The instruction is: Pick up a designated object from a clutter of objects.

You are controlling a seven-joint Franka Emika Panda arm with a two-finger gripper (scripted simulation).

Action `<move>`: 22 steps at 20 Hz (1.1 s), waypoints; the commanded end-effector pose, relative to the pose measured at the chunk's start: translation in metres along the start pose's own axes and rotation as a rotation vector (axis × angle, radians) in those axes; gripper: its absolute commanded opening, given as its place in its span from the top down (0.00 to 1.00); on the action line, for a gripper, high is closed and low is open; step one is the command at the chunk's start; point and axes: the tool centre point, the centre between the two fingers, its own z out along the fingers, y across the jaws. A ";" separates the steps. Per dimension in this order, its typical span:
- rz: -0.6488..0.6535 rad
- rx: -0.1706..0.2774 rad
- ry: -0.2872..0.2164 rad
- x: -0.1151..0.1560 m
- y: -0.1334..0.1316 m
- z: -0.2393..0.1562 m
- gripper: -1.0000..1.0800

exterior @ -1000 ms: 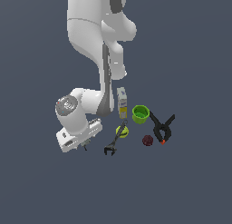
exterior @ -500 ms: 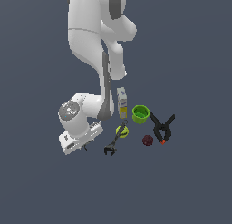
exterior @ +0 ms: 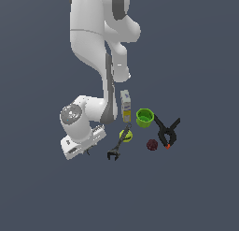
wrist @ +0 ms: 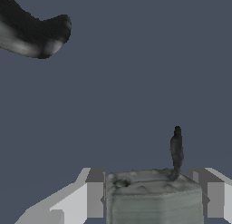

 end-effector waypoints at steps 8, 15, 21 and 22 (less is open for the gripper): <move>0.000 0.000 0.000 -0.003 -0.004 -0.019 1.00; -0.001 -0.001 -0.001 -0.009 -0.014 -0.060 1.00; -0.002 -0.001 -0.002 -0.017 -0.027 -0.114 1.00; -0.002 -0.001 -0.002 -0.019 -0.029 -0.124 1.00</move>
